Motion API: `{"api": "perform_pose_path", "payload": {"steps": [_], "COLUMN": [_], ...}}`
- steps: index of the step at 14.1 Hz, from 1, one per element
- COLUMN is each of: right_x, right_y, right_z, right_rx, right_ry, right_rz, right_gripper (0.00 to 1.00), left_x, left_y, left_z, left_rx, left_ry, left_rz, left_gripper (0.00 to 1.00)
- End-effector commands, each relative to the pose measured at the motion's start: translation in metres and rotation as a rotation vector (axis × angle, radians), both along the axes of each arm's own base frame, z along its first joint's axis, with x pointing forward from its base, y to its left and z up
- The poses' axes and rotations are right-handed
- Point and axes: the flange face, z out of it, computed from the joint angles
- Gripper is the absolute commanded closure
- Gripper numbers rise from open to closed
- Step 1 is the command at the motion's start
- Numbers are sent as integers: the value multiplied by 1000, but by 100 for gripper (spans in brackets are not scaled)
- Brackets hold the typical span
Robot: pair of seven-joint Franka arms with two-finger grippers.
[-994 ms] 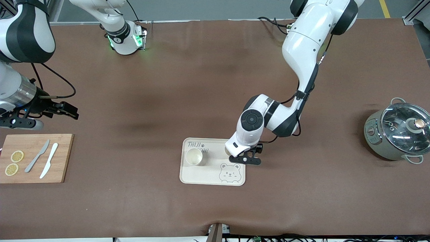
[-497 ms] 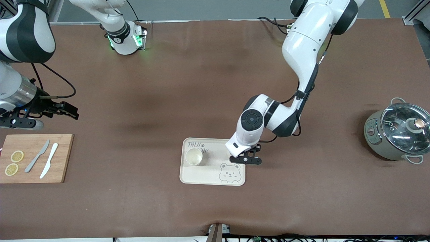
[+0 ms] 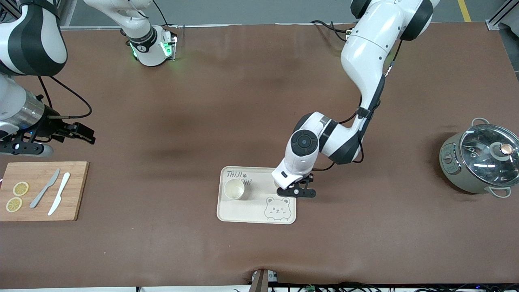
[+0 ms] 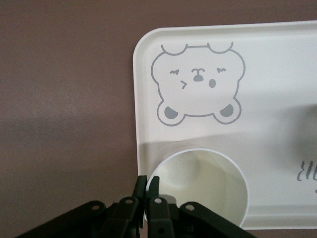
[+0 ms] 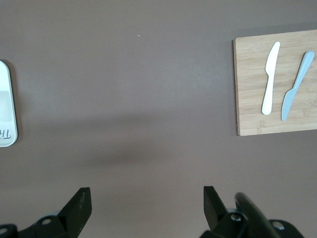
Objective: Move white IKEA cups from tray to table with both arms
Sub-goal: 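Close the left gripper on the white cup's rim, then lift the cup with the left gripper while the right gripper reaches the tray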
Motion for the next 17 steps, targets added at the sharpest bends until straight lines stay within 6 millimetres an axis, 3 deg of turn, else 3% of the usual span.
{"api": "perform_pose_path", "payload": {"steps": [1, 5, 8, 13, 15, 17], "right_x": [-5, -5, -4, -4, -3, -3], "right_y": [2, 2, 3, 5, 9, 26], "right_z": [2, 3, 2, 4, 3, 6], "right_rx": [-18, -18, -18, -18, -18, -13], "right_ry": [-9, -12, -10, -15, -14, -20], "right_rz": [-10, -10, -9, -6, 0, -23], "right_gripper": [0, 0, 0, 0, 0, 0], "left_x": [-4, -3, -7, -25, -33, -44], "left_y": [4, 6, 21, 82, 110, 122], "left_z": [18, 46, 73, 131, 142, 147], "left_rx": [-5, -13, -22, -39, -35, -56], "left_ry": [-5, -19, 3, 11, 20, 40], "left_rz": [24, 24, 41, 6, -13, -38], "left_gripper": [100, 100, 100, 100, 100, 100]}}
